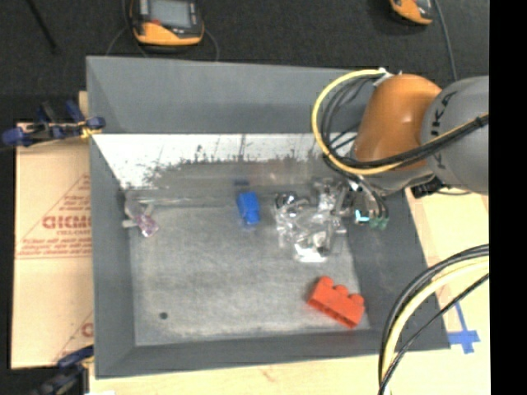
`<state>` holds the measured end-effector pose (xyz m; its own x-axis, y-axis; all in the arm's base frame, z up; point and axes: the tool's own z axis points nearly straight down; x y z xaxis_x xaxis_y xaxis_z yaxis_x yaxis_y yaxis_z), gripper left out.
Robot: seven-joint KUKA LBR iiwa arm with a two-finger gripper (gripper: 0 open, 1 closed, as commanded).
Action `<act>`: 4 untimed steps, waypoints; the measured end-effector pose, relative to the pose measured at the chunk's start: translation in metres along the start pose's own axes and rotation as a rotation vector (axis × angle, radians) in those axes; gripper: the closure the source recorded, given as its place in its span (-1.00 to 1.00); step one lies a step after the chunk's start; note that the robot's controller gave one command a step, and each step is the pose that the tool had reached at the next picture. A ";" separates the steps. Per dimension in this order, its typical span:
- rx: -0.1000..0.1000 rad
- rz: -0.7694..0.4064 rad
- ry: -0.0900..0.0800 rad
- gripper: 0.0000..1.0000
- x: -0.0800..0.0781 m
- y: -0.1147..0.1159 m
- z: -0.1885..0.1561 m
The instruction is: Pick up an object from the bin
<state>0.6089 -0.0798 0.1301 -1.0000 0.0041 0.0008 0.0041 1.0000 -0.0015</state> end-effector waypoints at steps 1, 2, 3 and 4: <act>0.003 -0.331 -0.015 -1.00 -0.003 -0.029 0.056; 0.004 -0.332 -0.013 1.00 -0.004 -0.029 0.052; 0.002 -1.038 -0.005 1.00 -0.018 -0.037 -0.001; 0.006 -1.050 -0.009 1.00 -0.014 -0.038 -0.119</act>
Offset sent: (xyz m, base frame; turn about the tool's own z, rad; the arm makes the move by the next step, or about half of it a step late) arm -0.0012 -0.0269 -0.0598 -0.3334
